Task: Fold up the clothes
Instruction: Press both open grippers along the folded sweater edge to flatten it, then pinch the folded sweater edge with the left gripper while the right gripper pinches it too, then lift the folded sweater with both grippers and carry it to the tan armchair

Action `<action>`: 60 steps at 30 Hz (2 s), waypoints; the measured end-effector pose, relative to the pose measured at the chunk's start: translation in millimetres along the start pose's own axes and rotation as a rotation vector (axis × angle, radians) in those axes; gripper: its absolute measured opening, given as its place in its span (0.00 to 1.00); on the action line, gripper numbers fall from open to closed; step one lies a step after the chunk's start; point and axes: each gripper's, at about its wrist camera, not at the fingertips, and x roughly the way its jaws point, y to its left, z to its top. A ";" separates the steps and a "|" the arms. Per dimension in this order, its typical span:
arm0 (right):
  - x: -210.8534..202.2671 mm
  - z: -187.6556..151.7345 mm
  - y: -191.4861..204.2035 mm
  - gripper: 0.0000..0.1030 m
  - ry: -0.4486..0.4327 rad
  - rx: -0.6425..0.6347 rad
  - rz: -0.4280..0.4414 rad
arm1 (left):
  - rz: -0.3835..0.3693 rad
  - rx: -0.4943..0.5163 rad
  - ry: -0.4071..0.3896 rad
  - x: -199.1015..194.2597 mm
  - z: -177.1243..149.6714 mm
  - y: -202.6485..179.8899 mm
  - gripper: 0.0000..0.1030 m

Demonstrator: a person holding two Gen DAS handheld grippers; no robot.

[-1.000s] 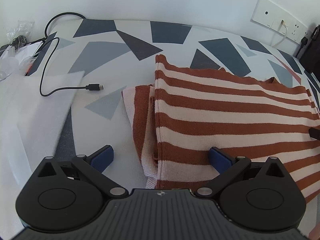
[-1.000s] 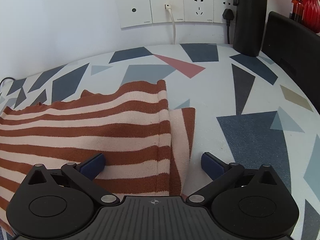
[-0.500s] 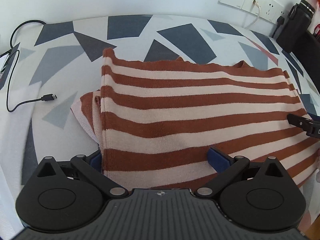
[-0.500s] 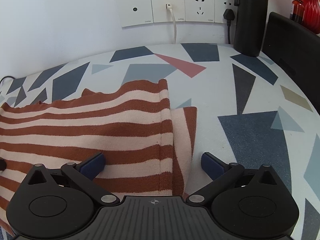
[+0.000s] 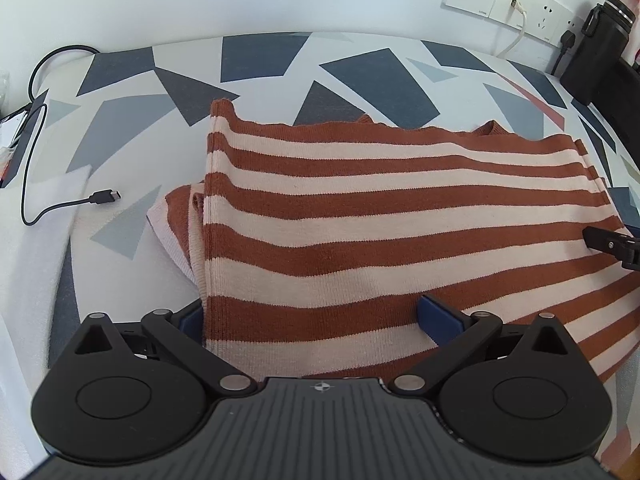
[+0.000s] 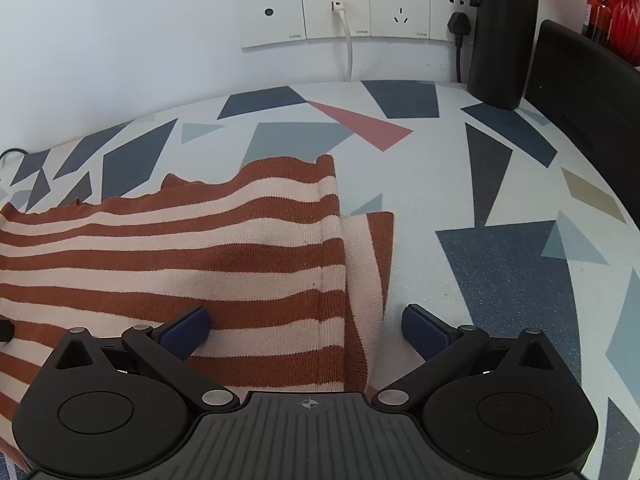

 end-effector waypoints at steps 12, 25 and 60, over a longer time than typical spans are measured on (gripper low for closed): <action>3.5 4.8 14.4 0.99 0.037 -0.050 0.037 | 0.016 -0.024 -0.031 1.7 -2.9 -2.5 1.00; -5.4 9.1 38.5 0.27 0.047 -0.078 0.231 | -0.098 -0.029 -0.078 -9.6 -4.9 -12.5 0.37; -258.8 -111.1 326.5 0.22 -0.062 -0.473 0.705 | 0.249 -0.475 -0.423 -333.0 -299.2 154.2 0.25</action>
